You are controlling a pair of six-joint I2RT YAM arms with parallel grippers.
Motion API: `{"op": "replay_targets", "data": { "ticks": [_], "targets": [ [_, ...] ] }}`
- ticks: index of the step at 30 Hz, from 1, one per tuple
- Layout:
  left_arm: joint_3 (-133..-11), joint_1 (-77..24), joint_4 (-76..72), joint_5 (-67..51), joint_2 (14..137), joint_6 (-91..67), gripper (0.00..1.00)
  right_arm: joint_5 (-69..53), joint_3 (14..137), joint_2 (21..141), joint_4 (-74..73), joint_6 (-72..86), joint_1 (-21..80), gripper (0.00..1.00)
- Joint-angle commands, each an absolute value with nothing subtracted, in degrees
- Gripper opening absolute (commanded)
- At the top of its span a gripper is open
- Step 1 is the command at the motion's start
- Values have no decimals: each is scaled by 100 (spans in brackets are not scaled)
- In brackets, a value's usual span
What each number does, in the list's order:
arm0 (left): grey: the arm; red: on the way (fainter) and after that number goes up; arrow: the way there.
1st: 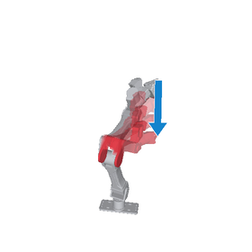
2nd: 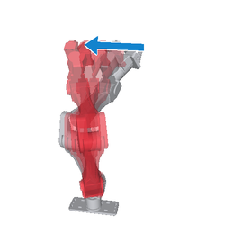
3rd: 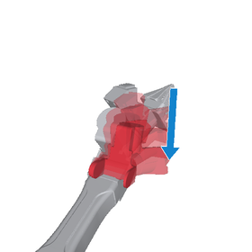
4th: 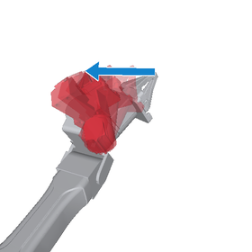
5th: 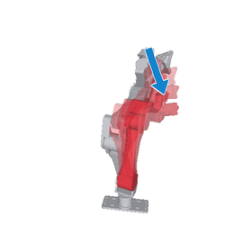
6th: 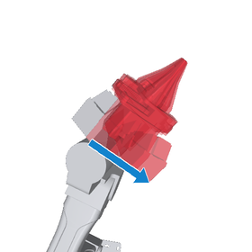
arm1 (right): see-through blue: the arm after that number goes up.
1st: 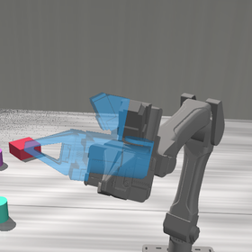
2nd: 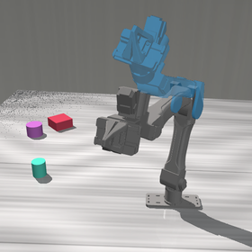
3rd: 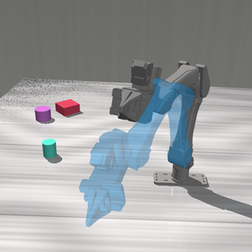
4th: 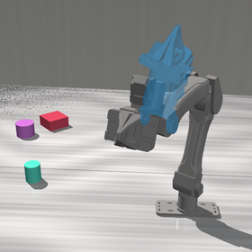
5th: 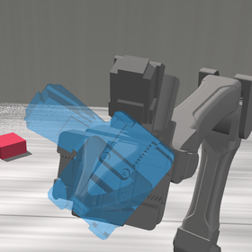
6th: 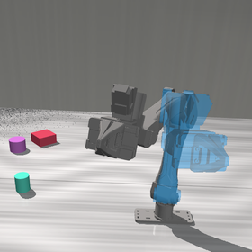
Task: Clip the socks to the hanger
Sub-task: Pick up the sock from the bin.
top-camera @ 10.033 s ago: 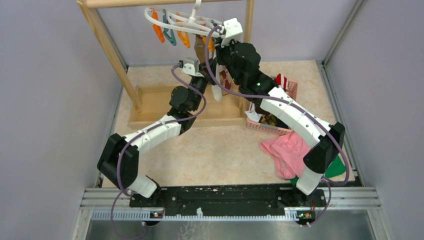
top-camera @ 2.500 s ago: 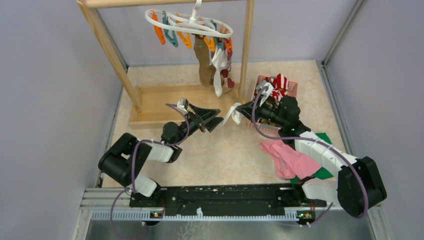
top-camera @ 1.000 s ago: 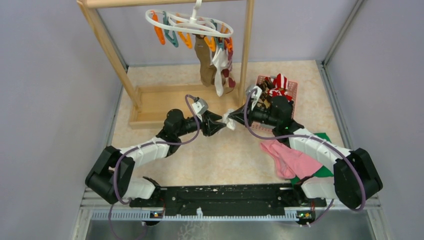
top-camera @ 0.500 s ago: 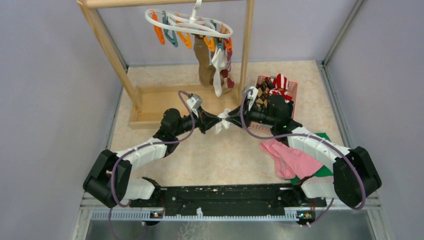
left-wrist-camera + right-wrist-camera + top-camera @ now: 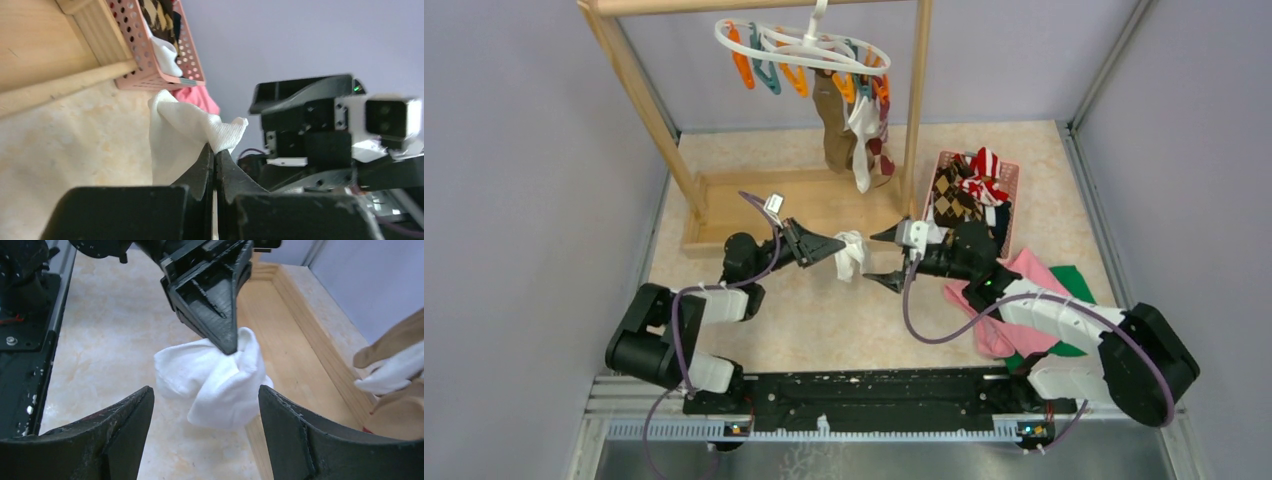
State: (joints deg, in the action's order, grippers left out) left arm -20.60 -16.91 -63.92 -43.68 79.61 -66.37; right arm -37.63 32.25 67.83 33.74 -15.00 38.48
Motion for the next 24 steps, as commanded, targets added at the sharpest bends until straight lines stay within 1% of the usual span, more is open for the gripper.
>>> {"op": "replay_targets", "data": {
  "ticks": [1, 4, 7, 9, 11, 15, 18, 20, 22, 24],
  "targets": [
    [-1926, -1678, -8401, -4595, 8443, -8316, 0, -3145, 3463, 7298, 3621, -2479, 4346, 76],
    [-1863, -1679, -8960, -4582, 8777, -8707, 0, -2457, 3629, 7579, 3565, -2583, 4566, 74],
    [-1801, -1679, -9452, -4575, 9082, -8960, 0, -2181, 3700, 7701, 3572, -2566, 4643, 70],
    [-1785, -1674, -9727, -4584, 9260, -9104, 0, -2144, 3700, 7720, 3619, -2558, 4649, 65],
    [-1799, -1677, -9949, -4611, 9430, -9212, 0, -2167, 3713, 7737, 3631, -2532, 4658, 57],
    [-1849, -1679, -10266, -4665, 9698, -9359, 0, -2296, 3791, 7745, 3489, -2535, 4658, 38],
    [-1897, -1679, -10274, -4724, 9767, -9379, 0, -2264, 3840, 7739, 3283, -2597, 4658, 20],
    [-1926, -1679, -10274, -4767, 9733, -9270, 0, -2226, 3894, 7691, 3062, -2633, 4658, 12],
    [-1965, -1659, -10272, -4870, 9692, -9090, 7, -2191, 3955, 7616, 2784, -2638, 4658, 5],
    [-1977, -1605, -10232, -4985, 9628, -8842, 18, -2189, 4057, 7513, 2411, -2530, 4650, 0]
  ]
}}
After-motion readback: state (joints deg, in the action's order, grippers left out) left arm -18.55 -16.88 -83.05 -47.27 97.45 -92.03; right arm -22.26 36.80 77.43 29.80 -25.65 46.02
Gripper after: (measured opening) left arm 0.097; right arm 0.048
